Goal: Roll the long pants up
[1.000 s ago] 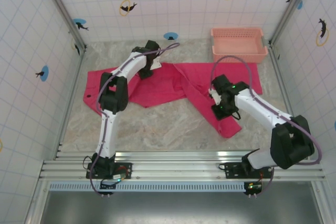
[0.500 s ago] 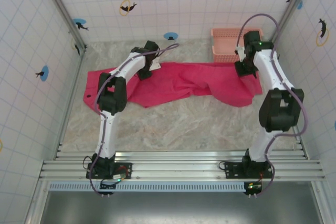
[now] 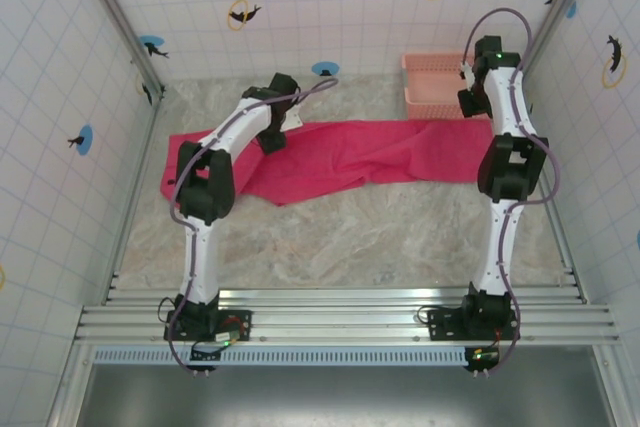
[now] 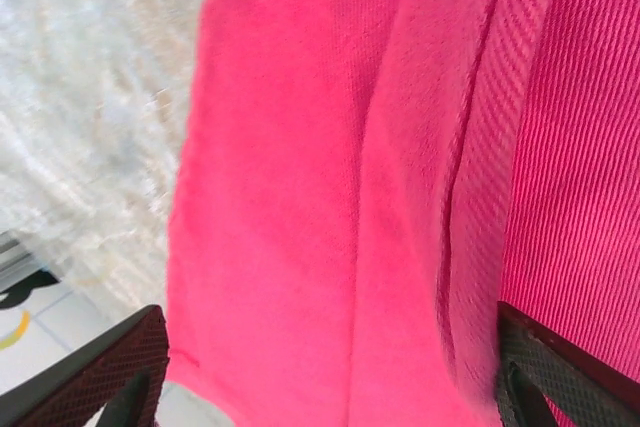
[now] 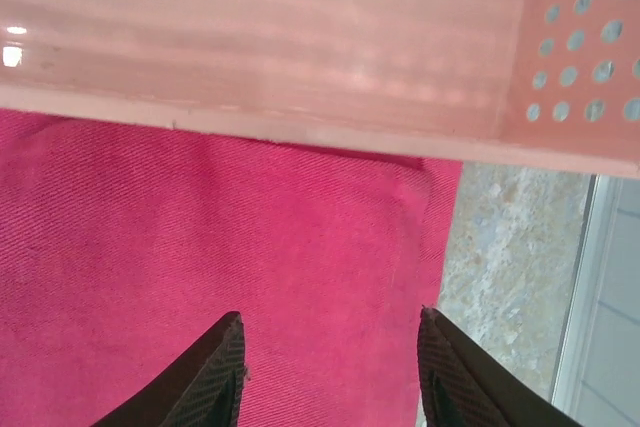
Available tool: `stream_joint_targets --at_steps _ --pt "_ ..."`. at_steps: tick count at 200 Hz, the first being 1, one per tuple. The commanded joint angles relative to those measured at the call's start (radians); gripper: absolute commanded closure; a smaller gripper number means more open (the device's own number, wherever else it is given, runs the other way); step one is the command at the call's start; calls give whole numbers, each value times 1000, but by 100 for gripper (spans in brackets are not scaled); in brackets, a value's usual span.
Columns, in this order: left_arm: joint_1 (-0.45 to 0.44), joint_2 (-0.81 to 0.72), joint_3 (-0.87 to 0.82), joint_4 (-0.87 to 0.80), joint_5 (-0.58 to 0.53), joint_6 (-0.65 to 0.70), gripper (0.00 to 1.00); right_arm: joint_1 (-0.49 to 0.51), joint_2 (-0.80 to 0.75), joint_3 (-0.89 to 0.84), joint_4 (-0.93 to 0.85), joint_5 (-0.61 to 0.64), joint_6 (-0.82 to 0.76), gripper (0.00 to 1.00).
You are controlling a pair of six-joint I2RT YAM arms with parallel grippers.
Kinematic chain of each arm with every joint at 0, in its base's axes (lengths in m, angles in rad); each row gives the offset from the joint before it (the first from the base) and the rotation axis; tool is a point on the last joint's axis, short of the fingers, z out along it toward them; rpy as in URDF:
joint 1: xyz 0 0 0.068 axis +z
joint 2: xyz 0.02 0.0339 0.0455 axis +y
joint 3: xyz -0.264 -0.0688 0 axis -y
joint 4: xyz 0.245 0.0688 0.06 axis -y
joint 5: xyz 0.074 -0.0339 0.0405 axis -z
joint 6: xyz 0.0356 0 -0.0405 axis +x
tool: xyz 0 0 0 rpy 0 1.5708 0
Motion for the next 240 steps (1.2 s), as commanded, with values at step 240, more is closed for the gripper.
stream_joint_targets --at_steps 240 --pt "-103 -305 -763 -135 -309 -587 53 -26 -400 -386 167 -260 91 52"
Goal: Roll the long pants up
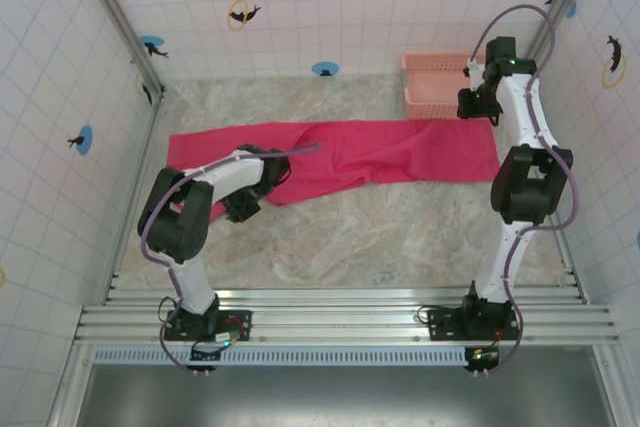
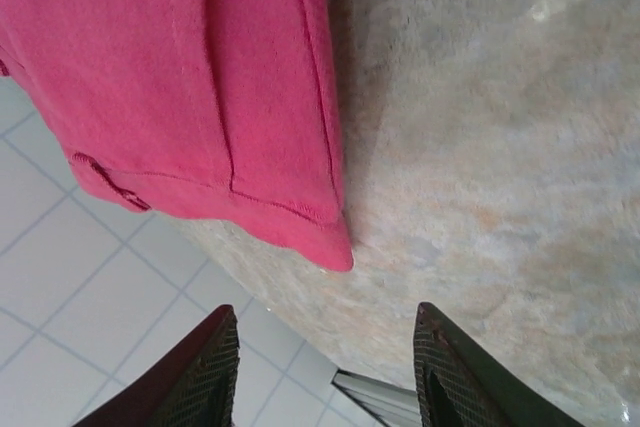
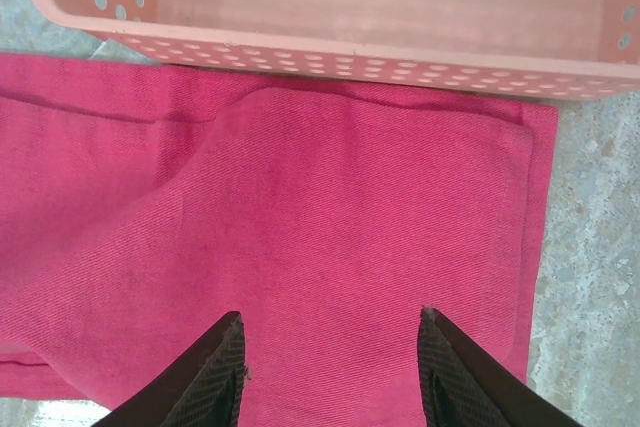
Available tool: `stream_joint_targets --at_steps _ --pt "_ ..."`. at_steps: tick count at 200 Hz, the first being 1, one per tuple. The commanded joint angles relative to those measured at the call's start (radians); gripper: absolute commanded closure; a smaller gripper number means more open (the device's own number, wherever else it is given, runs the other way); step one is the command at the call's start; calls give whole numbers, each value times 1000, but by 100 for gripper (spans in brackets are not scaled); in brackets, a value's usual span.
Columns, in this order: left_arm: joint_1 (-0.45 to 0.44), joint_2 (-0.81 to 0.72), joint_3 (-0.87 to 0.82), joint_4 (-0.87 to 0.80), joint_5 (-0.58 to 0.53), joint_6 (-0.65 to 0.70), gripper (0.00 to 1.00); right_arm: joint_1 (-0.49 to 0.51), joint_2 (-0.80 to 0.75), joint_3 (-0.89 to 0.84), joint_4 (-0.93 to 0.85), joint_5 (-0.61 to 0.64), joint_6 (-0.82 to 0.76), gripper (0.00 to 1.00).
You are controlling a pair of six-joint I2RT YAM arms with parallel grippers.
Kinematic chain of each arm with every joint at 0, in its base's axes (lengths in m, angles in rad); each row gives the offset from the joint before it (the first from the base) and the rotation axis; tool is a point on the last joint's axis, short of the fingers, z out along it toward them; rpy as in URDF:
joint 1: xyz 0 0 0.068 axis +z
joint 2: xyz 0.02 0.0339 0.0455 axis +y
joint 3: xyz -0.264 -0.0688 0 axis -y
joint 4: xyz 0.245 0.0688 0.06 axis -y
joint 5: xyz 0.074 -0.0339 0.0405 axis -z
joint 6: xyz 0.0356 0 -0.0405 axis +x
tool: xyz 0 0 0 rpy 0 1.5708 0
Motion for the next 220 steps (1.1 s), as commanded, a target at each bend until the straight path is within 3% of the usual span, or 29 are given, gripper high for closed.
stream_joint_targets --at_steps 1,61,110,125,142,182,220 --pt "-3 55 5 45 -69 -52 53 -14 -71 1 21 -19 4 52" --pt "1 165 8 83 -121 -108 57 -35 -113 -27 38 -35 0 52" --pt "56 254 32 89 -178 -153 61 -35 -124 -31 51 -69 -3 52" --pt "74 265 33 96 -175 -159 70 -36 -131 -37 53 -69 -7 52" --pt "85 270 37 100 -167 -163 100 -35 -138 -47 58 -71 -9 52" --pt "88 253 90 35 -141 -154 100 -37 -153 -76 70 -71 -15 52" --pt "88 120 119 -66 -82 -117 100 -37 -172 -100 78 -76 -15 52"
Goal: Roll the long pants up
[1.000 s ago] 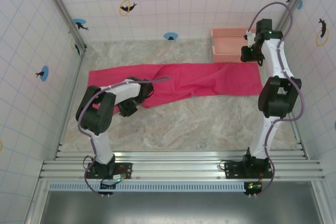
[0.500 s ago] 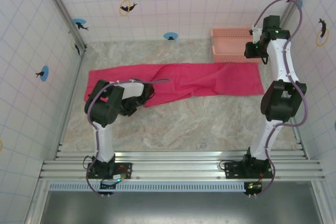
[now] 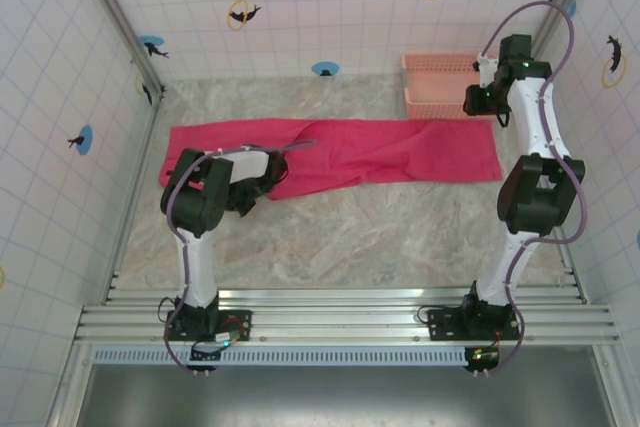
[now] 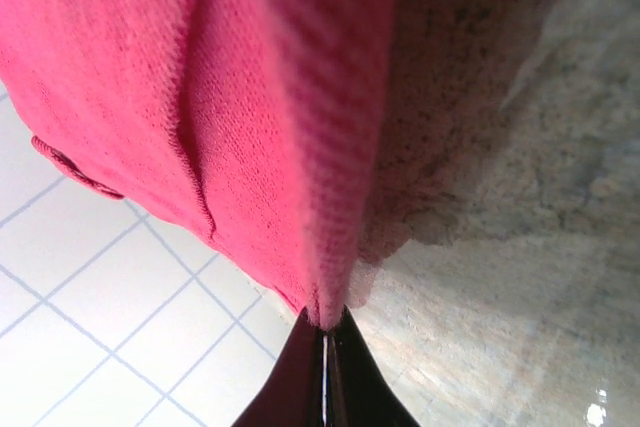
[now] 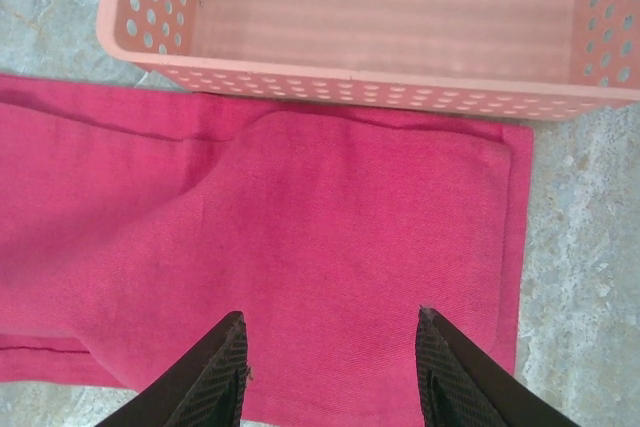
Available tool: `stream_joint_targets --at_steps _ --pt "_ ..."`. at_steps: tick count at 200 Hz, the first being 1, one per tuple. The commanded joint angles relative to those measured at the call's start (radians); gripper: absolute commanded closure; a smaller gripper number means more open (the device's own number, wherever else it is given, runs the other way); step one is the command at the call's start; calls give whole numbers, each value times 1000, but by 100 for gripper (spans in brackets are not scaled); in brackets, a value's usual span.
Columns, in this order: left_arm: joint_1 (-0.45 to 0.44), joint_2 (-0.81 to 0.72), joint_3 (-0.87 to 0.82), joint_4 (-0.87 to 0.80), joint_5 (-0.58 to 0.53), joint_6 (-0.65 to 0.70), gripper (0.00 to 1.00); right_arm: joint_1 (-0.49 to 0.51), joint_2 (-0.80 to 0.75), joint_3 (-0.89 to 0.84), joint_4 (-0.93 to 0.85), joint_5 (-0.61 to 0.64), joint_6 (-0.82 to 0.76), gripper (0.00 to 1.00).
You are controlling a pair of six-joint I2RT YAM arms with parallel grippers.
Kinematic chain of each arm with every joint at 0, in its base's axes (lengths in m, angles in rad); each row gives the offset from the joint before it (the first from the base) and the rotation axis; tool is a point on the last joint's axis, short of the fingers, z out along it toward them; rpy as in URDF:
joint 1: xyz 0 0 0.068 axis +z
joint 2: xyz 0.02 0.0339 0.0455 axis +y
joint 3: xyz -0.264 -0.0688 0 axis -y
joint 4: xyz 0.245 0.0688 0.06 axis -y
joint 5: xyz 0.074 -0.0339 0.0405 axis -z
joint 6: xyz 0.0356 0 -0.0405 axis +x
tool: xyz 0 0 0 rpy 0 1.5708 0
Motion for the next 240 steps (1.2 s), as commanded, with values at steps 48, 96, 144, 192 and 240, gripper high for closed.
stream_joint_targets --at_steps 48,96,144,192,240 --pt "20 -308 112 -261 124 115 100 -4 -99 -93 55 -25 -1 52" --pt "139 -289 376 -341 130 202 100 0 -120 -133 73 -49 4 53" --pt "330 -70 731 -337 169 244 100 3 -158 -220 90 -28 -1 52" --pt "386 215 994 -325 188 230 100 -21 -219 -340 105 14 -1 48" --pt "388 391 1138 -176 133 261 52 -132 -215 -431 63 -48 31 41"
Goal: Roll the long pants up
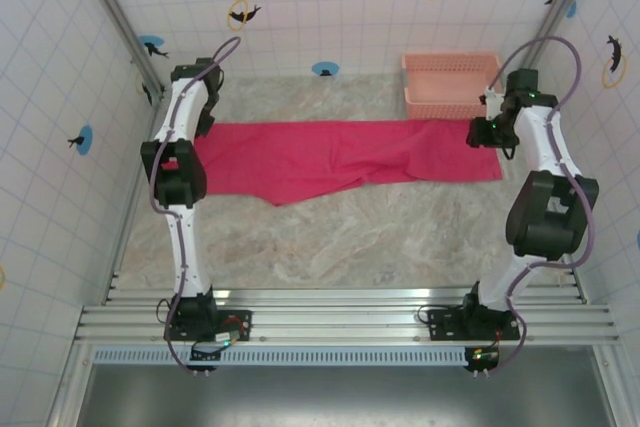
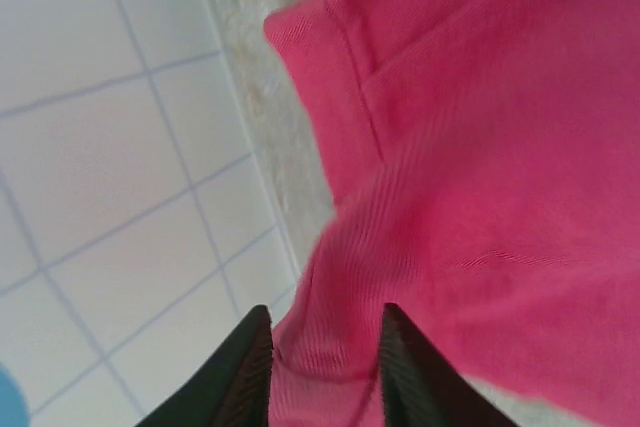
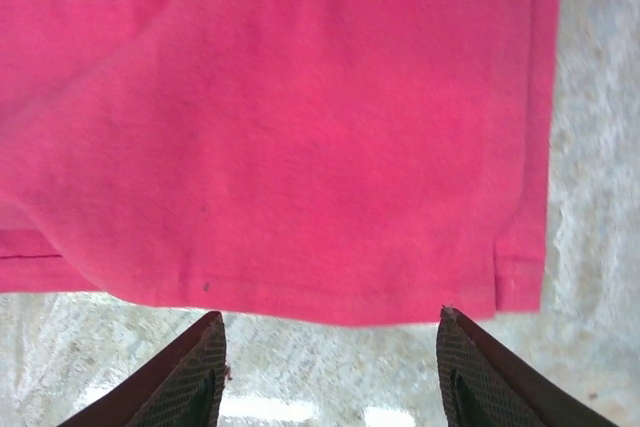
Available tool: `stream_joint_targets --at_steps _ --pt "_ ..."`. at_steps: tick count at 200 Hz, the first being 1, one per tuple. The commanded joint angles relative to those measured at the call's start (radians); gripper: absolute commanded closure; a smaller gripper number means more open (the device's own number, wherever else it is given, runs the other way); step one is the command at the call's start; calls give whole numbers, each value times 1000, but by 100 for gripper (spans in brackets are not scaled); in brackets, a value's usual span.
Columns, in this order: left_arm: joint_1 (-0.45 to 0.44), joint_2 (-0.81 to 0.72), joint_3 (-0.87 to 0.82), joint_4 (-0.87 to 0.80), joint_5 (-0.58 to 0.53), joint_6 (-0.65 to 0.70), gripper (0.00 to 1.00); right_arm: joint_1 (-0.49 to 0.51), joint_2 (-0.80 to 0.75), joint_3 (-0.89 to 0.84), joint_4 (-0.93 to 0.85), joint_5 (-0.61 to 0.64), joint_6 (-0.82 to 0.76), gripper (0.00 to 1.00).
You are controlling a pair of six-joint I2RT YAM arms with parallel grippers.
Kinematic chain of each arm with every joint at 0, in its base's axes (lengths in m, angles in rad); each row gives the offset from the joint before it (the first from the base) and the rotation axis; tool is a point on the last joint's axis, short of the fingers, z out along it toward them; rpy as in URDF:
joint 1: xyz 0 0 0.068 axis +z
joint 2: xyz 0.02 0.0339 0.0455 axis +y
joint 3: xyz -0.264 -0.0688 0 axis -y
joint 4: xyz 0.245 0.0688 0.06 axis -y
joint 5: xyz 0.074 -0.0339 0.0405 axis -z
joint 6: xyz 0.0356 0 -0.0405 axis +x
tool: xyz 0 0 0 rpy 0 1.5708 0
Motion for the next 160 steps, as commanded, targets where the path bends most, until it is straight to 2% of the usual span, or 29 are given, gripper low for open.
stream_joint_targets --at_steps 1,10,21,38,59,81,104,160 --pt "5 46 69 78 -39 33 50 -57 -15 -30 -26 -32 19 41" --pt "1 44 70 103 -44 35 40 -70 1 -25 -42 -39 16 41" --pt "-9 29 59 124 -37 42 34 -76 24 -12 -70 -39 13 41" --pt "-41 -16 15 132 -17 44 30 -74 71 14 -117 -45 6 42" --pt "-123 -124 -115 164 15 55 27 -94 97 -5 -109 -33 7 42" --pt "-200 -198 -252 174 110 26 26 -123 127 -33 -94 -69 22 44" --pt "-226 -237 -374 202 214 -23 26 -126 144 -72 -59 -70 38 45" --pt "-227 -234 -470 196 273 -58 27 -129 206 -123 13 -88 92 49"
